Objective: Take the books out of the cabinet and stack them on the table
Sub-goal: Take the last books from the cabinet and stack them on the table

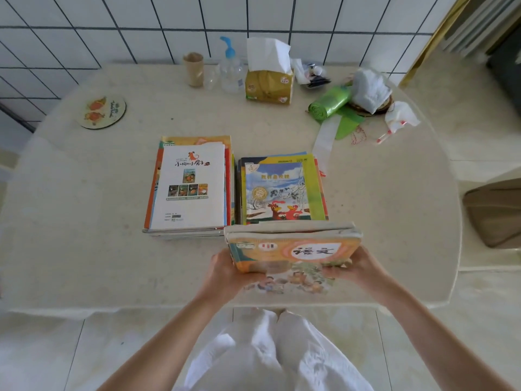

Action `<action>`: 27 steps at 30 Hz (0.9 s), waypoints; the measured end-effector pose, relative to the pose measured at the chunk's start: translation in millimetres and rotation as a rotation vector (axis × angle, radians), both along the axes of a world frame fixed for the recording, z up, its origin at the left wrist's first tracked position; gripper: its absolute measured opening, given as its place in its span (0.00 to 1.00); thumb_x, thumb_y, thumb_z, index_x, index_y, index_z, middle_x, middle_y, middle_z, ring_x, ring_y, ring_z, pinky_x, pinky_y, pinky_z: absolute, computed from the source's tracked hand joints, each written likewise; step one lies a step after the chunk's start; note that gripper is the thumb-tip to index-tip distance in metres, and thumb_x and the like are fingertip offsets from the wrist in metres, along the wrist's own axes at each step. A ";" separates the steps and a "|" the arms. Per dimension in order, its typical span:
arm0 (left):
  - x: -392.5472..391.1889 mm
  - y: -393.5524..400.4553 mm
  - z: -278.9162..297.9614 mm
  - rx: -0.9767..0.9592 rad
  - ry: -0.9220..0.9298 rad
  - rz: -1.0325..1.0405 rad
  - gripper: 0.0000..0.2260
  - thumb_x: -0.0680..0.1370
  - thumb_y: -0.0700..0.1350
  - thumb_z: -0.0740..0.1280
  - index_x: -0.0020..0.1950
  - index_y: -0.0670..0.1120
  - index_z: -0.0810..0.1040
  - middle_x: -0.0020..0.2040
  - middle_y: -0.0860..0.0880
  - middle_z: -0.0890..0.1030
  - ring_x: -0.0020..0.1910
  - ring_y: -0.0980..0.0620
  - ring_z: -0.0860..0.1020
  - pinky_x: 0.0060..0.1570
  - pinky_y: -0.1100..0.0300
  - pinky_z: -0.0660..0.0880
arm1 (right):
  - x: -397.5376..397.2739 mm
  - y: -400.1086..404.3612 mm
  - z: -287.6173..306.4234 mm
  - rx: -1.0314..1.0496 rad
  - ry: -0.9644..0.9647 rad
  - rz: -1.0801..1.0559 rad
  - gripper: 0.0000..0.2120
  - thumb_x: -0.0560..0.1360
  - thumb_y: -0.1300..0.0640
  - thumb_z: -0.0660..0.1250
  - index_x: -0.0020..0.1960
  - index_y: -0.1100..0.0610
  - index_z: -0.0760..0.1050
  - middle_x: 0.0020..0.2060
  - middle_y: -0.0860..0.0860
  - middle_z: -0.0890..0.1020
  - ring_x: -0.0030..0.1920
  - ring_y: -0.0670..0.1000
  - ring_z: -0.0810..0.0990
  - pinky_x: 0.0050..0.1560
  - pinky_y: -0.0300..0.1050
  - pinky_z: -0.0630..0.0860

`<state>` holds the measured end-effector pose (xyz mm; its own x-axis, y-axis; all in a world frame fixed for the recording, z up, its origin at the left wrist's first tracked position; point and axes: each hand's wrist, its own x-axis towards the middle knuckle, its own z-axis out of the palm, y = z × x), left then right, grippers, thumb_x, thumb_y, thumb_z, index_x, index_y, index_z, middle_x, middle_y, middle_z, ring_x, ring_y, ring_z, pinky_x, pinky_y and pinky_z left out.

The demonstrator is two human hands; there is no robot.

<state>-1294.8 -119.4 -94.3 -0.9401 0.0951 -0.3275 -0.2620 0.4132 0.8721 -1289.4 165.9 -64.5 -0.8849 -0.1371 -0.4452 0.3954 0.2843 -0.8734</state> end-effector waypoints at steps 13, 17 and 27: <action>-78.5 31.5 52.6 0.322 -0.246 0.223 0.22 0.65 0.45 0.80 0.57 0.50 0.78 0.48 0.53 0.86 0.49 0.53 0.84 0.49 0.57 0.80 | -82.8 -2.3 44.1 -0.313 -0.196 -0.348 0.21 0.68 0.56 0.72 0.60 0.56 0.76 0.53 0.57 0.84 0.52 0.59 0.83 0.53 0.56 0.78; -104.9 47.3 55.3 0.343 -0.385 0.312 0.20 0.66 0.49 0.77 0.56 0.50 0.79 0.50 0.51 0.86 0.53 0.47 0.82 0.58 0.44 0.77 | -122.7 -1.4 34.2 -0.267 -0.292 -0.383 0.18 0.71 0.55 0.72 0.59 0.59 0.76 0.50 0.58 0.85 0.48 0.59 0.85 0.45 0.51 0.80; -141.8 56.4 57.3 0.218 -0.440 0.446 0.07 0.75 0.45 0.68 0.51 0.51 0.72 0.47 0.54 0.76 0.44 0.59 0.72 0.47 0.58 0.68 | -176.7 -16.2 1.3 -0.266 -0.445 -0.345 0.19 0.69 0.54 0.75 0.58 0.56 0.77 0.46 0.56 0.86 0.46 0.58 0.86 0.44 0.50 0.80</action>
<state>-1436.6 -63.0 -37.0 -0.6876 -0.1648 -0.7071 -0.7179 0.0087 0.6961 -1466.1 149.7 -63.2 -0.6351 -0.0328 -0.7717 0.7683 -0.1294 -0.6268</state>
